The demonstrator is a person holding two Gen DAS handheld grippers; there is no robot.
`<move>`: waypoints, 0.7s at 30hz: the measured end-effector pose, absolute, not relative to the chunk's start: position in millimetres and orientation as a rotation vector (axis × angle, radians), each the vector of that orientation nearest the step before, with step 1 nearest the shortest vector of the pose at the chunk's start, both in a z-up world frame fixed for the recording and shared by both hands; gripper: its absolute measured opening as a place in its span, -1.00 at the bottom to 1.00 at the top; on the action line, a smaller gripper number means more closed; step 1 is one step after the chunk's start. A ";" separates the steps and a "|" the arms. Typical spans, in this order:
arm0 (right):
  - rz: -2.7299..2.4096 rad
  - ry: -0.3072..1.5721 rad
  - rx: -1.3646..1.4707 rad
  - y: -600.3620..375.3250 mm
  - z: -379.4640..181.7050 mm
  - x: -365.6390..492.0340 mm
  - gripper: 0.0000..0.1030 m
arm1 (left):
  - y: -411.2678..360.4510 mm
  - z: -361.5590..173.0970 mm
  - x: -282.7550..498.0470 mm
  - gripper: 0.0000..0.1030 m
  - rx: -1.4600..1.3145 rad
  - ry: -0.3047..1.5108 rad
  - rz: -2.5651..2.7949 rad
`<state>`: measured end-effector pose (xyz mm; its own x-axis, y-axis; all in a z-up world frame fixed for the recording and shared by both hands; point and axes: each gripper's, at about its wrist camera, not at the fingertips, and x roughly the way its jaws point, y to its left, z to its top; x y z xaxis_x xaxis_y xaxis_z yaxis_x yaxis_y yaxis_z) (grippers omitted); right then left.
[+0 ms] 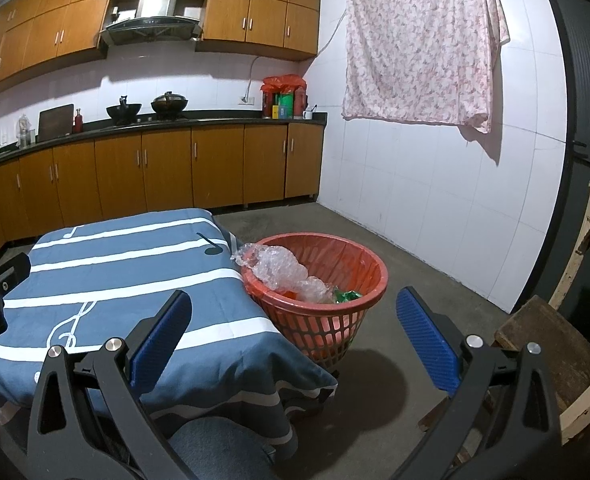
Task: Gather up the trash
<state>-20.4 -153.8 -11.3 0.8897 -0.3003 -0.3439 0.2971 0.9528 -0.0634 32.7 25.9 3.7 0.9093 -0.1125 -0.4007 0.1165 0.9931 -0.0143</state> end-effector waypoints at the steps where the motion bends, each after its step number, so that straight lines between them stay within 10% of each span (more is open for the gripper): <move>1: -0.309 0.359 -0.009 -154.2 -12.7 -19.8 0.97 | 26.1 3.7 32.8 0.92 0.010 0.413 -0.118; 21: -0.308 0.363 -0.009 -153.2 -14.3 -20.0 0.97 | 25.3 -2.0 32.3 0.92 0.004 0.422 -0.113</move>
<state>-20.0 -153.2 -14.3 0.8890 -0.2980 -0.3477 0.2949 0.9534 -0.0631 32.3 25.3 -2.0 0.9062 -0.1090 -0.4086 0.1105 0.9937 -0.0199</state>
